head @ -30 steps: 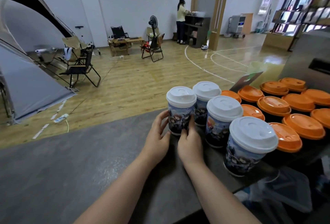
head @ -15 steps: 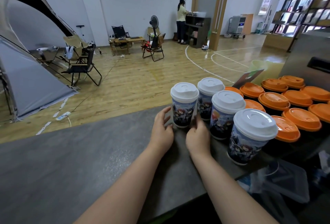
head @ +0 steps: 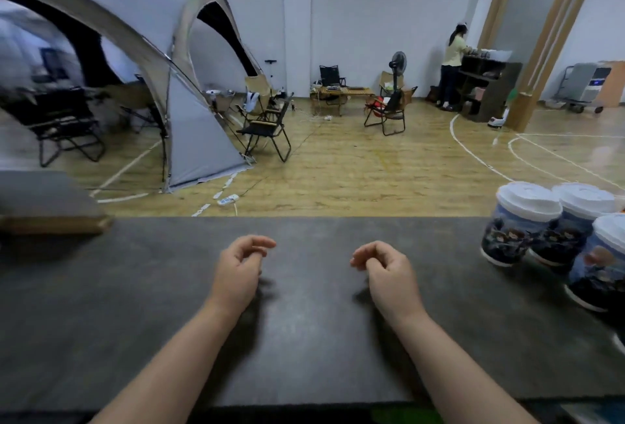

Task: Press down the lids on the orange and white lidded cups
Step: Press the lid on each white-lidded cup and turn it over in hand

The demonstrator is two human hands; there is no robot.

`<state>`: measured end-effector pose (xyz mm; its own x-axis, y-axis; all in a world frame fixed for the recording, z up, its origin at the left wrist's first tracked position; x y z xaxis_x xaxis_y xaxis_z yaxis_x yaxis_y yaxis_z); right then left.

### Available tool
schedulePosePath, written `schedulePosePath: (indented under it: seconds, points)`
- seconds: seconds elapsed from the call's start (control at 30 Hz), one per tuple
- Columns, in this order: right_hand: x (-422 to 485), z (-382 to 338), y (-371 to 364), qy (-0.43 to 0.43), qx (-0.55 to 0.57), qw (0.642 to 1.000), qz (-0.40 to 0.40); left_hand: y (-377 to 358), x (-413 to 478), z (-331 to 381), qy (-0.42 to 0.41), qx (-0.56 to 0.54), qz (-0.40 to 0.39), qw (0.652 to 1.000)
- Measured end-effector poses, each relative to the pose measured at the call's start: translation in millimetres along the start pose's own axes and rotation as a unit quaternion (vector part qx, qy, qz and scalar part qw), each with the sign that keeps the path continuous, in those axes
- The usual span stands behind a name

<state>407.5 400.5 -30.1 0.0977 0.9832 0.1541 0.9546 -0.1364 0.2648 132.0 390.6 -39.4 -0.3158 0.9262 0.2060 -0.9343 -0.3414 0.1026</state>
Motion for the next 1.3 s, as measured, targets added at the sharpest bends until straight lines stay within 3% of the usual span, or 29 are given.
schedulePosePath:
  seconds: [0.3, 0.43, 0.53, 0.73, 0.93, 1.13, 1.3]
  points:
    - [-50.3, -80.3, -301.4, 0.019, 0.004, 0.978, -0.208, 314.4, 7.8, -55.8, 0.071, 0.029, 0.199, 0.977]
    - [-67.1, -99.8, -413.7, 0.020, 0.019, 0.967, -0.255, 418.7, 11.8, -63.9, 0.069, 0.123, 0.267, 0.953]
    - [-72.2, -116.6, -494.0, 0.048, 0.001, 0.958, -0.282, 464.5, 28.7, -68.7, 0.073, 0.149, 0.267, 0.949]
    - [-78.8, -144.0, -610.7, 0.050, -0.043, 0.946, -0.318, 495.1, 68.8, -83.2, 0.099, 0.094, 0.220, 0.966]
    - [-83.3, -166.8, -643.1, 0.102, -0.058, 0.943, -0.312, 501.3, 79.1, -78.7, 0.065, 0.040, 0.205, 0.976]
    - [-88.5, -179.3, -599.9, 0.182, -0.041, 0.953, -0.238, 494.4, 61.0, -69.7, 0.015, 0.021, 0.203, 0.979]
    - [-84.8, -164.1, -529.9, 0.177, -0.048, 0.963, -0.196, 438.8, 50.2, -92.3, 0.136, -0.124, 0.063, 0.981]
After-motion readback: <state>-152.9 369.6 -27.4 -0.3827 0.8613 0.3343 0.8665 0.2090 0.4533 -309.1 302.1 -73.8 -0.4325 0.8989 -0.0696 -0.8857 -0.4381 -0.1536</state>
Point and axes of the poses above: each hand's wrist, its own x-axis towards the middle knuckle, its own y-axis out of the back of the hand, z = x × y, the point moved 10 cm from there along x, towards the middle knuckle, and after that the axes turned 3 degrees about -x, right-handed, at the moved point
